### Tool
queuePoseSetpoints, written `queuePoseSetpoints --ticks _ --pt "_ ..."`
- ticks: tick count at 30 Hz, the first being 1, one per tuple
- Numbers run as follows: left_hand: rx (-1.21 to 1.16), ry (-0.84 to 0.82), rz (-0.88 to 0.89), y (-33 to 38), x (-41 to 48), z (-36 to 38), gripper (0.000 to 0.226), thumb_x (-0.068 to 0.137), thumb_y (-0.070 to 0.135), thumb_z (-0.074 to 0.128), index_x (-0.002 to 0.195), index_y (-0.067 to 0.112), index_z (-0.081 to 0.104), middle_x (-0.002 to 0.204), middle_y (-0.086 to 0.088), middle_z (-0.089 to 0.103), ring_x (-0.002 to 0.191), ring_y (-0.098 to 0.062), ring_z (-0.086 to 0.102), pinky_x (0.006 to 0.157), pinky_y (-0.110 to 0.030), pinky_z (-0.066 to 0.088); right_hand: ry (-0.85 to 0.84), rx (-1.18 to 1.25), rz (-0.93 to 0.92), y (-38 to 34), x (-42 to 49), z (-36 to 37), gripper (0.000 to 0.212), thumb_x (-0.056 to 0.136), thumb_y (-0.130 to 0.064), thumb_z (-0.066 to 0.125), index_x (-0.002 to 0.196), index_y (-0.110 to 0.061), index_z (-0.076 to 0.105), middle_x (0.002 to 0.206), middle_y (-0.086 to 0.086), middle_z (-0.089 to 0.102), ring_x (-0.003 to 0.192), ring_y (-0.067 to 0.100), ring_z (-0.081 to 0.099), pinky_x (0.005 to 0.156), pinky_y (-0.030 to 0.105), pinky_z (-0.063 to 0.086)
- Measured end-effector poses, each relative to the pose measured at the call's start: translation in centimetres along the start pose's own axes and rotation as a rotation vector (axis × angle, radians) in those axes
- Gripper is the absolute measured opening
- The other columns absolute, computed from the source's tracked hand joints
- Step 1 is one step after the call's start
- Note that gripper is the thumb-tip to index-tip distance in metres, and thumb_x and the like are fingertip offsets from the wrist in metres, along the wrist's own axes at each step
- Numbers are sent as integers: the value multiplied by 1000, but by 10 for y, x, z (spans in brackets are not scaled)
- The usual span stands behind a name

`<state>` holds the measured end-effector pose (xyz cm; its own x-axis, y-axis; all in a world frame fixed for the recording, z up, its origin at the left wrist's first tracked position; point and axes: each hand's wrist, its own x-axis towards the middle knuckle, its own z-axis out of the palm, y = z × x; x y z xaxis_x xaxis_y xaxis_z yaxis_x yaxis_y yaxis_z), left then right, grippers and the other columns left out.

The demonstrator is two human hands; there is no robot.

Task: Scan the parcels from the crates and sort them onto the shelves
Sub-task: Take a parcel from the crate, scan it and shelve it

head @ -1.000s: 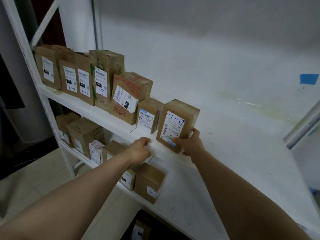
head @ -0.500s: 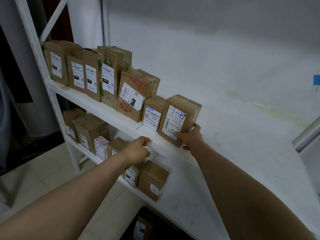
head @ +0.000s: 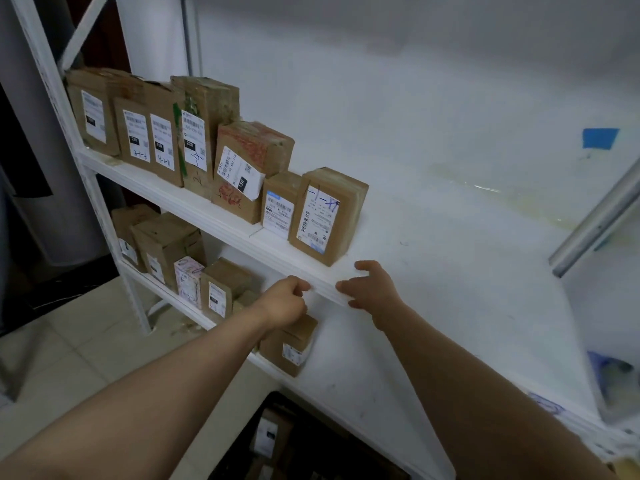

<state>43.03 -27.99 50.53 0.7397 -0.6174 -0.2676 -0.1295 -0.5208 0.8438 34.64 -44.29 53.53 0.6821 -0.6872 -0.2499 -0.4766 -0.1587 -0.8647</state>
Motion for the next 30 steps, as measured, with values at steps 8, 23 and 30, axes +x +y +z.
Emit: queuePoseSetpoints --ticks 8,23,30 --pt "-35 -101 -155 -36 -44 108 38 89 3 69 122 16 58 127 -5 56 116 -21 55 94 -30 48 -281 -161 87 107 -60 -48 21 88 -15 76 106 -7 69 84 6 66 69 14 64 55 20 53" --pt "-125 -198 -589 -201 -140 268 12 83 -1 71 85 10 64 92 -5 59 86 -20 56 74 -28 46 -599 -374 612 394 -107 -21 19 98 -10 61 80 -8 56 69 8 56 52 16 50 50 25 43" --pt "-86 -164 -670 -264 -144 304 17 87 4 71 104 9 67 112 -12 63 105 -30 61 87 -35 51 -523 -272 699 464 -110 20 24 98 -14 64 76 -10 57 75 14 60 71 27 57 63 35 45"
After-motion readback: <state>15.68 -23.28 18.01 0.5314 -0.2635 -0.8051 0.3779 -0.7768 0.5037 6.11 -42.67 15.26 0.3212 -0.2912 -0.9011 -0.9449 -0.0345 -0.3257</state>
